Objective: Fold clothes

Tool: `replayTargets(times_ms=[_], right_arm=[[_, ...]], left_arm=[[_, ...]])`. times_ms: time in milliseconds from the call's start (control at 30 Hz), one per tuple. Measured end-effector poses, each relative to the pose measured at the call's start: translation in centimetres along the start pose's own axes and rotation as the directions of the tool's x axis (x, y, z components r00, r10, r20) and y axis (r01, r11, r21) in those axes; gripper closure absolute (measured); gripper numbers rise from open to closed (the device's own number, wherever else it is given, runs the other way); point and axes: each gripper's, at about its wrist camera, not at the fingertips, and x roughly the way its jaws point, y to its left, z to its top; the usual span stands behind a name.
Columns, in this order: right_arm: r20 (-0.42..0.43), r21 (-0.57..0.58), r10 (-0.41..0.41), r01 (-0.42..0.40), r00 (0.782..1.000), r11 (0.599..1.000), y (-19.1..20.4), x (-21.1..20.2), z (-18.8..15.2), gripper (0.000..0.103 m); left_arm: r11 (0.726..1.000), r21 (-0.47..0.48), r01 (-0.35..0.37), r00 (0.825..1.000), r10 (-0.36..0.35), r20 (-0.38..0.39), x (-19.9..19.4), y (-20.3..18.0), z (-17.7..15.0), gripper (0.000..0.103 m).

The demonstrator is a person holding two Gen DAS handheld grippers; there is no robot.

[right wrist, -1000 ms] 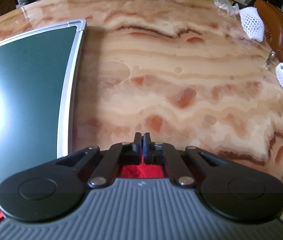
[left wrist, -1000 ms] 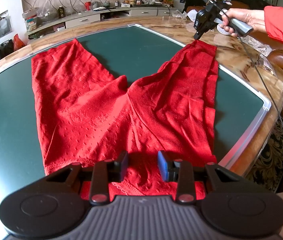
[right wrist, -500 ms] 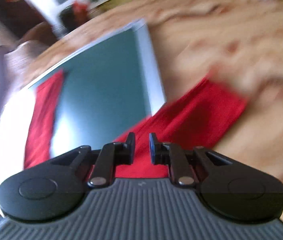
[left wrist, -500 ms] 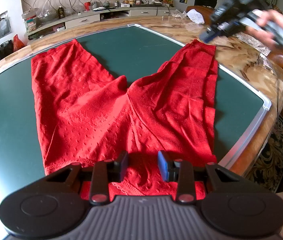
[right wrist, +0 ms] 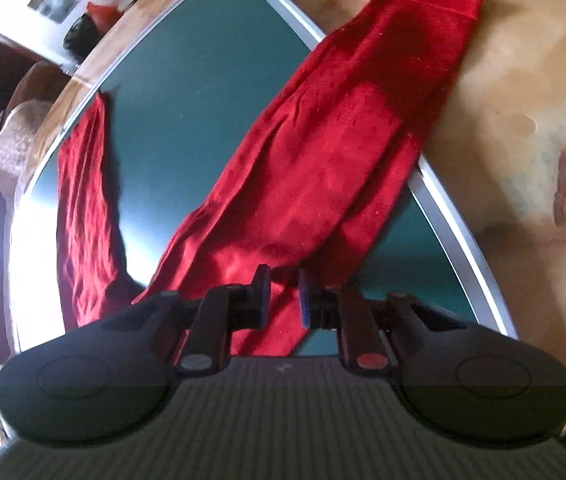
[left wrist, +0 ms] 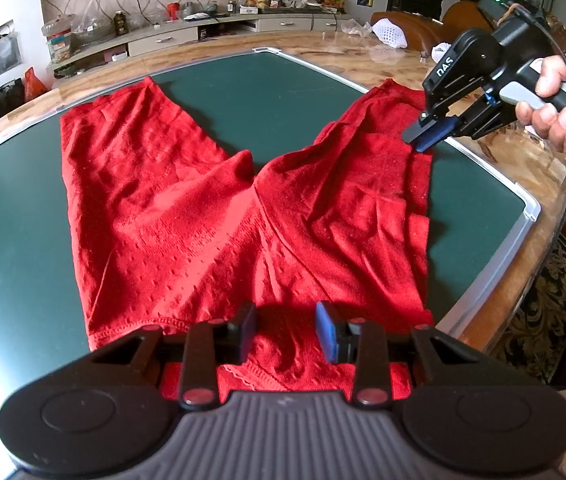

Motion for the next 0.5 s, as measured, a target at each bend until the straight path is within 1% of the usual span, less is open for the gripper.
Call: replayTargets(times_ms=[67,133,200,267,367,500], right_arm=[[0.003,0.027,0.014,-0.014,1.0,1.0,-0.2,0.3,0.1,0.085],[0.012,0.023,0.009,-0.009,1.0,1.0,-0.2,0.5,0.1,0.086],[0.031,0.005,-0.015,0.015,0.999,1.0,0.0,0.4,0.0,0.097],[0.048,-0.003,-0.025,0.026,0.999,1.0,0.1,-0.1,-0.1,0.099],[0.079,-0.019,-0.037,0.039,0.996,0.999,0.5,-1.2,-0.6,0.099],[0.114,-0.019,-0.07,0.073,0.991,0.997,1.1,-3.0,-1.2,0.1]], left_arm=[[1.0,0.0,0.009,1.0,-0.009,0.001,-0.1,0.0,-0.1,0.063],[1.0,-0.003,0.018,1.0,-0.018,0.004,-0.2,0.2,-0.2,0.063],[1.0,-0.006,0.026,1.0,-0.026,0.008,-0.4,0.2,-0.4,0.062],[0.999,-0.01,0.034,0.999,-0.034,0.012,-0.5,0.3,-0.5,0.062],[0.999,-0.017,0.047,0.999,-0.046,0.018,-0.6,0.6,-0.8,0.061],[0.998,0.013,0.062,0.998,-0.062,0.017,-0.9,0.9,-1.2,0.061]])
